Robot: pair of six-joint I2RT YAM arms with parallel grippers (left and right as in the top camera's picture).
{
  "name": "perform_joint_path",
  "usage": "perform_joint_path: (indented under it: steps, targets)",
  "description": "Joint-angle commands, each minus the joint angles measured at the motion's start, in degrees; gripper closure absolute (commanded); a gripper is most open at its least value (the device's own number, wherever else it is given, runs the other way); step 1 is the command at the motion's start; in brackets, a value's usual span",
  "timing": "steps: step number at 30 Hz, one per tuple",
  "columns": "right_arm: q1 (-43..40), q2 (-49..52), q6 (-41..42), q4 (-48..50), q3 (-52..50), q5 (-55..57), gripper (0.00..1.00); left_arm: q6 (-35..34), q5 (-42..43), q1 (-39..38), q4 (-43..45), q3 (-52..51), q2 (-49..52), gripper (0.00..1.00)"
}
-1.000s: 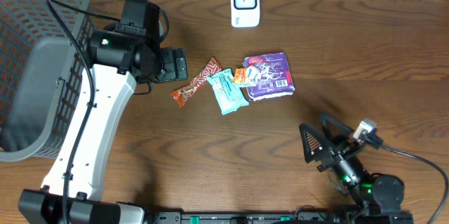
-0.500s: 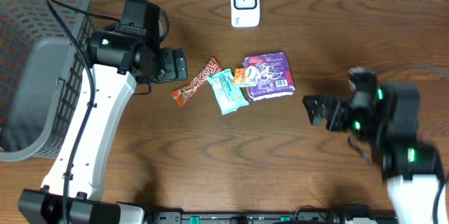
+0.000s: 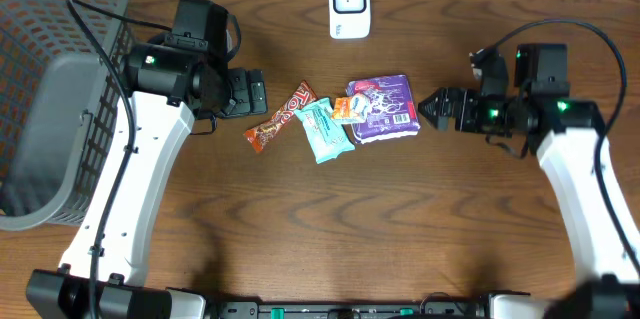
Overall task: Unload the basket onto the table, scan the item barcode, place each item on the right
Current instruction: 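Move the right gripper over and grasp the purple Carefree pack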
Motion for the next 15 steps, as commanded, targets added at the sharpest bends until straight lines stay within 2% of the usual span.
perform_joint_path:
  steps: [1, 7, 8, 10, 12, 15]
  targets:
    - [-0.96, 7.72, -1.05, -1.55, 5.9, -8.24, 0.01, -0.28, -0.55, 0.24, -0.22, -0.33, 0.13, 0.02]
    - [-0.94, 21.97, -6.32, -11.58, 21.16, -7.65, 0.01, -0.28, -0.52, 0.24, -0.2, -0.33, 0.13, 0.02]
    - [-0.94, 23.5, -6.29, -11.26, 22.75, -7.5, 0.02, -0.28, -0.55, 0.24, -0.2, -0.33, 0.13, 0.02]
    - [-0.92, 25.7, -6.08, -7.93, 24.22, -7.54, 0.14, -0.28, -0.52, 0.24, -0.22, -0.33, 0.13, 0.02]
    - [-0.44, 27.32, -5.49, -4.04, 24.22, -7.02, 0.15, -0.28, -0.55, 0.24, -0.2, -0.33, 0.13, 0.02]
    - [0.68, 29.55, -5.51, -1.55, 24.2, -5.46, 0.11, -0.28, -0.55, 0.24, -0.2, -0.33, 0.13, 0.02]
